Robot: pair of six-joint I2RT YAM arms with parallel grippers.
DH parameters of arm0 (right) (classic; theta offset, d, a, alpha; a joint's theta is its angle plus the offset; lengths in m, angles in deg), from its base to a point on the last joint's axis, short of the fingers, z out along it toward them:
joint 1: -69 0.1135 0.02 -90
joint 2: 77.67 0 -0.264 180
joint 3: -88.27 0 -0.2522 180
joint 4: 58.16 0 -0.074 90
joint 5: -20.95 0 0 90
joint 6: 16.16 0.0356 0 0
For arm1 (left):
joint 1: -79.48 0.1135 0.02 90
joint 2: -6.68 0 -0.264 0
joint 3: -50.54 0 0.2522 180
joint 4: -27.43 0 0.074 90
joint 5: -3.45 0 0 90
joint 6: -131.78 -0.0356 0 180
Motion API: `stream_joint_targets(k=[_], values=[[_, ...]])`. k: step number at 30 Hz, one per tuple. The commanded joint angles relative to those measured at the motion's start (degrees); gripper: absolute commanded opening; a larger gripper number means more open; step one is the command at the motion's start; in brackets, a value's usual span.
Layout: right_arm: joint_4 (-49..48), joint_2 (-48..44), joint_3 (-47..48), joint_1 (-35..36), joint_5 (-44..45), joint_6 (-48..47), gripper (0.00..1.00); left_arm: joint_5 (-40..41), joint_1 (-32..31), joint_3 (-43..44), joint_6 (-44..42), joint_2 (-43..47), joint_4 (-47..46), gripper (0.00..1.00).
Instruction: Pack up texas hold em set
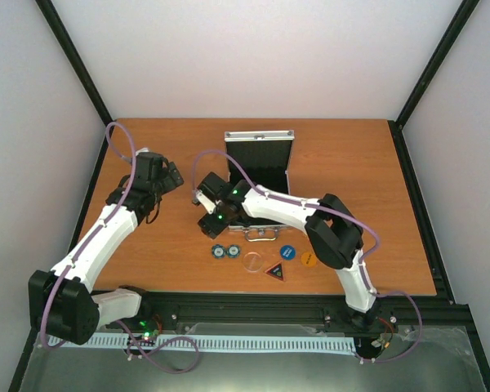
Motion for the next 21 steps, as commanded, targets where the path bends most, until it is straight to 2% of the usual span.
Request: stream_joint_targets(k=[1,17,21], values=[[1.54,1.52,3.1,0.57,1.14,-1.34,0.75,0.76,0.31,0.4,-0.92,0.81,-1.2,1.0],[2.47,4.84,5.36,0.57,0.44,-1.48,0.73,1.37,0.26,-0.72,-1.0,1.46,-1.03,1.0],[2.61,5.82,6.33,0.56,0.06,-1.7,0.64,1.76,0.26,-0.72,-1.32,1.64,-0.9,1.0]])
